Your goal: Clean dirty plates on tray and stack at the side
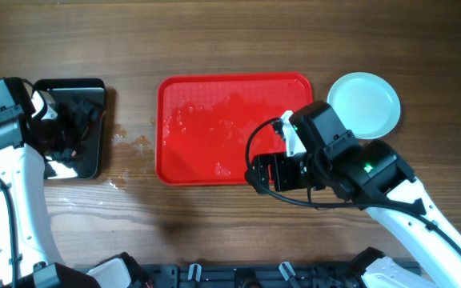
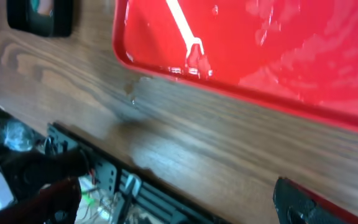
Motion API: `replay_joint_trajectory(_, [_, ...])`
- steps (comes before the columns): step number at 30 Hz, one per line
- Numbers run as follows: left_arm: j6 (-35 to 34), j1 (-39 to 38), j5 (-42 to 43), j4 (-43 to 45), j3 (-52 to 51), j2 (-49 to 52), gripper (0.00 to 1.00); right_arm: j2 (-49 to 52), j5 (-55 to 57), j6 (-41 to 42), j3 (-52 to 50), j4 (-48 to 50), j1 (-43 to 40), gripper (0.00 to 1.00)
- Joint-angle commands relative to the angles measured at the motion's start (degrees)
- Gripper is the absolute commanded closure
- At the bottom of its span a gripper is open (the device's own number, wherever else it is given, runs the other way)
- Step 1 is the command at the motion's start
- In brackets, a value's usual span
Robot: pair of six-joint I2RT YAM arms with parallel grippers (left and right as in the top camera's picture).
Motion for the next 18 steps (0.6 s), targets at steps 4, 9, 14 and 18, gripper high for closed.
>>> replay_joint_trajectory(4, [0.3,0.3,0.7,0.0,0.7,-0.3,0.0,-5.4,5.6,0.0,0.3,1.9,0.2,0.0])
replay_joint_trajectory(9, [0.3,0.3,0.7,0.0,0.7,-0.3,0.0,-10.9,9.2,-0.1,0.2,3.2,0.1,0.0])
replay_joint_trajectory(14, [0.3,0.3,0.7,0.0,0.7,-0.3,0.0,-16.8,9.9,-3.0,-3.4,7.0,-0.2,0.0])
replay_joint_trajectory(18, [0.3,0.3,0.7,0.0,0.7,-0.3,0.0,-21.4,7.6,1.0,-7.8,6.0,-3.0,0.0])
